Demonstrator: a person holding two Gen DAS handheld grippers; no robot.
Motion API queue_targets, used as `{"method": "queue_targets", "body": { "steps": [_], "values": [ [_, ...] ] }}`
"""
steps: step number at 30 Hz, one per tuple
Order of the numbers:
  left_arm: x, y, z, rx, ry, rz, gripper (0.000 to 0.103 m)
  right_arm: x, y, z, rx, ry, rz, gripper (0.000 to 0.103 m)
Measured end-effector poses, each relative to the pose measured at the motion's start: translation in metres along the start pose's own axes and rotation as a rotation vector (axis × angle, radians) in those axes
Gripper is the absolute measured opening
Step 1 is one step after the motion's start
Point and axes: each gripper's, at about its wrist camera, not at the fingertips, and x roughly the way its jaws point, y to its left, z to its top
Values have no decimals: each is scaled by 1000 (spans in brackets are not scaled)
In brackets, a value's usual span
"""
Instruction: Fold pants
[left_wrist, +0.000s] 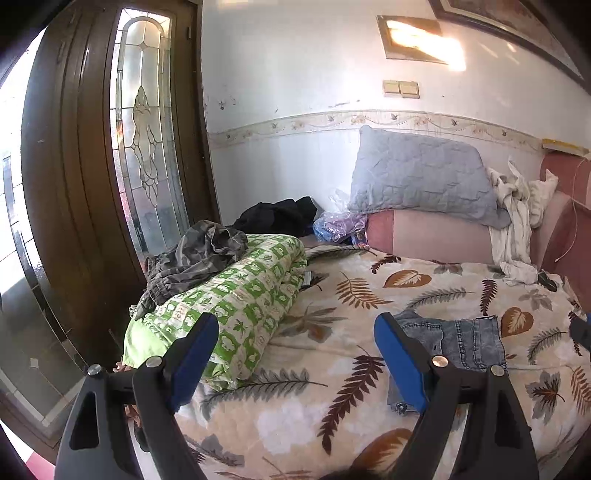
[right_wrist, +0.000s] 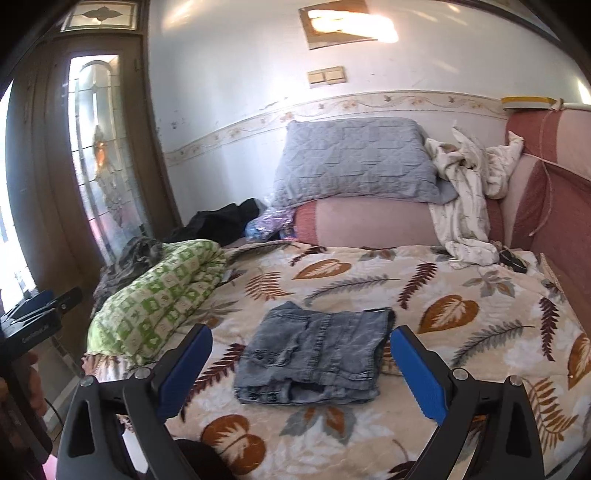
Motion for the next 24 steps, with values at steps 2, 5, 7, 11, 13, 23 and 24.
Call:
{"method": "queue_targets", "body": {
  "steps": [2, 5, 7, 11, 13, 23, 24],
  "values": [
    [-7, 1, -1, 2, -9, 0, 87, -4, 12, -1, -21, -3, 8, 99],
    [-18, 3, -1, 5, -24, -3, 87, -10, 27, -4, -23, -6, 26, 101],
    [-24, 4, -1, 1, -29, -13, 87, -14, 34, -6, -10, -11, 29, 101],
    [-35, 4, -2, -1, -39, -27, 87, -21, 49, -12, -13, -26, 13, 101],
    [-38, 3, -3, 3, -36, -37, 87, -22, 55, -14, -30, -23, 18, 101],
    [-41, -6, -4, 28, -37, -64, 87, -30, 60, -10, -50, -48, 19, 101],
    [-40, -7, -3, 31, -37, -66, 87, -30, 61, -10, -53, -51, 15, 101]
  ]
}}
